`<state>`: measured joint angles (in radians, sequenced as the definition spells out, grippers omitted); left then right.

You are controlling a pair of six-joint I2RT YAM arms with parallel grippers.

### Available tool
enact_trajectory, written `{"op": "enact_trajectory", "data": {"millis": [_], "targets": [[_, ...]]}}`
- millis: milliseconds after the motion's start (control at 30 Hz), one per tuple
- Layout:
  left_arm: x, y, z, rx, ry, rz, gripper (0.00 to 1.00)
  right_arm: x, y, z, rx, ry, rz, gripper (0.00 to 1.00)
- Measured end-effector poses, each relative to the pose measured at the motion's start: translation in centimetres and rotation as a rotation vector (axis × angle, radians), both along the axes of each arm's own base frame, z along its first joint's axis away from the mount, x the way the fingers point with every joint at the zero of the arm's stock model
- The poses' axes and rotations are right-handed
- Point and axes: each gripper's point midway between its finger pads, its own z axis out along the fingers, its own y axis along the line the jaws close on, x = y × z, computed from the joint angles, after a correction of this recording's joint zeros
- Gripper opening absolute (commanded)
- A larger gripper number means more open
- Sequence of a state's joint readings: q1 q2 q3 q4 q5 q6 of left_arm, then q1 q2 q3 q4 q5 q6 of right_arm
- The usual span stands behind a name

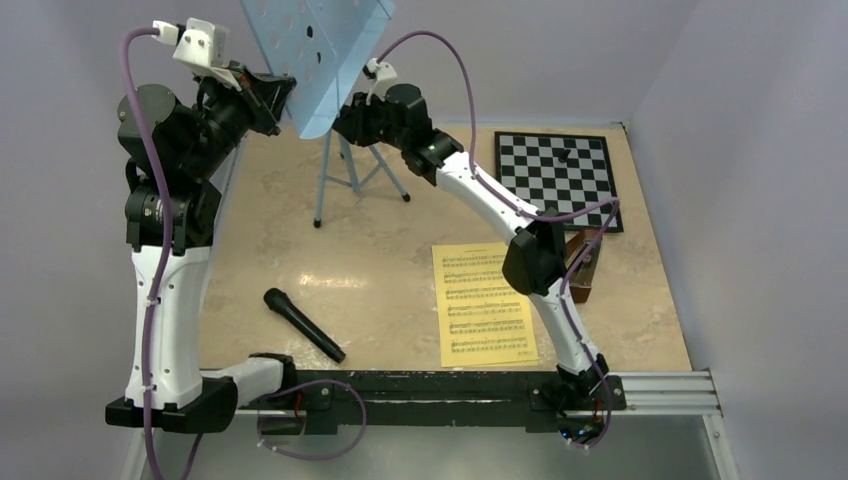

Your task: Pack up the instrument practice props

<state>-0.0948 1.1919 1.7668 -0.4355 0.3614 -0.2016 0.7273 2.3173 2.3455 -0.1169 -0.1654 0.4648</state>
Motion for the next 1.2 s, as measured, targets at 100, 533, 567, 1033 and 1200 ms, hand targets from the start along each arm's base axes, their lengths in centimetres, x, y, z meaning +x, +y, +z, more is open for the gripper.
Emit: {"op": "enact_trajectory", "data": {"millis": [100, 533, 567, 1033, 1200], "targets": [[-0.1, 0.3, 0.1, -0.016, 0.006, 0.020, 0.00, 0.1, 0.3, -0.2, -0.095, -0.153, 0.021, 0.13], [0.4, 0.6, -0.5, -0.017, 0.013, 0.035, 0.00, 1.0, 0.2, -0.3, -0.522, -0.983, 0.015, 0.52], [0.4, 0.5, -0.5, -0.017, 0.014, 0.034, 0.00, 0.8, 0.4, -0.4, -0.533, -1.019, 0.012, 0.57], [0.7, 0.4, -0.5, -0.016, 0.016, 0.027, 0.00, -7.1, -5.3, 6.6, -0.188, -0.721, 0.061, 0.78], [1.0, 0.4, -0.5, -0.012, 0.013, 0.022, 0.00, -6.6, -7.1, 11.7, 0.263, -0.275, 0.177, 0.84]]}}
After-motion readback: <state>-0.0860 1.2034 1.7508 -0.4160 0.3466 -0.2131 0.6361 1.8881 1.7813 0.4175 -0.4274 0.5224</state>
